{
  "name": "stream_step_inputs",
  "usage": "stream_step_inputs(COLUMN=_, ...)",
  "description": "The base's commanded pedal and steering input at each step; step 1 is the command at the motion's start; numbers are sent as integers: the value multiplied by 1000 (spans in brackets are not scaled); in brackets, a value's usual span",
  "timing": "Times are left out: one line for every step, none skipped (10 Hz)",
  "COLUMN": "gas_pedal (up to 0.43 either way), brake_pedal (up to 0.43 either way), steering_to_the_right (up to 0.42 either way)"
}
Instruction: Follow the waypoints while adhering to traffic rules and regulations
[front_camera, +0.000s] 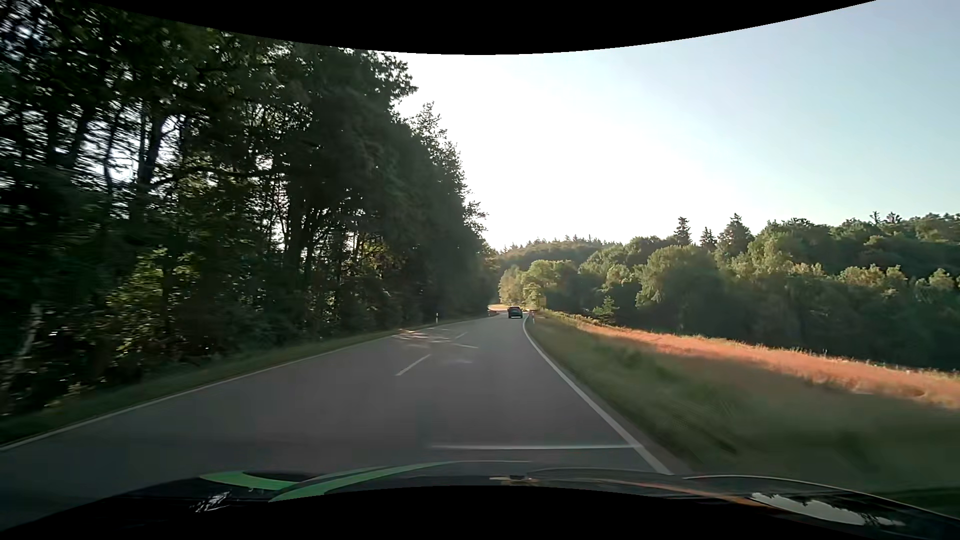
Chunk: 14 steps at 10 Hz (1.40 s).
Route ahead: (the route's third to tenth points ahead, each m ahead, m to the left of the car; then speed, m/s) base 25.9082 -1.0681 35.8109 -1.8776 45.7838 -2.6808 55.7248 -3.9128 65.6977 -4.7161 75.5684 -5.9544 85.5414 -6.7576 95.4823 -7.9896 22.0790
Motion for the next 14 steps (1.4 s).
stream_step_inputs(gas_pedal=240, brake_pedal=0, steering_to_the_right=16)
stream_step_inputs(gas_pedal=248, brake_pedal=0, steering_to_the_right=15)
stream_step_inputs(gas_pedal=260, brake_pedal=0, steering_to_the_right=14)
stream_step_inputs(gas_pedal=260, brake_pedal=0, steering_to_the_right=12)
stream_step_inputs(gas_pedal=260, brake_pedal=0, steering_to_the_right=9)
stream_step_inputs(gas_pedal=268, brake_pedal=0, steering_to_the_right=9)
stream_step_inputs(gas_pedal=268, brake_pedal=0, steering_to_the_right=9)
stream_step_inputs(gas_pedal=268, brake_pedal=0, steering_to_the_right=9)
stream_step_inputs(gas_pedal=268, brake_pedal=0, steering_to_the_right=9)
stream_step_inputs(gas_pedal=280, brake_pedal=0, steering_to_the_right=9)
stream_step_inputs(gas_pedal=280, brake_pedal=0, steering_to_the_right=9)
stream_step_inputs(gas_pedal=280, brake_pedal=0, steering_to_the_right=9)
stream_step_inputs(gas_pedal=280, brake_pedal=0, steering_to_the_right=9)
stream_step_inputs(gas_pedal=280, brake_pedal=0, steering_to_the_right=9)
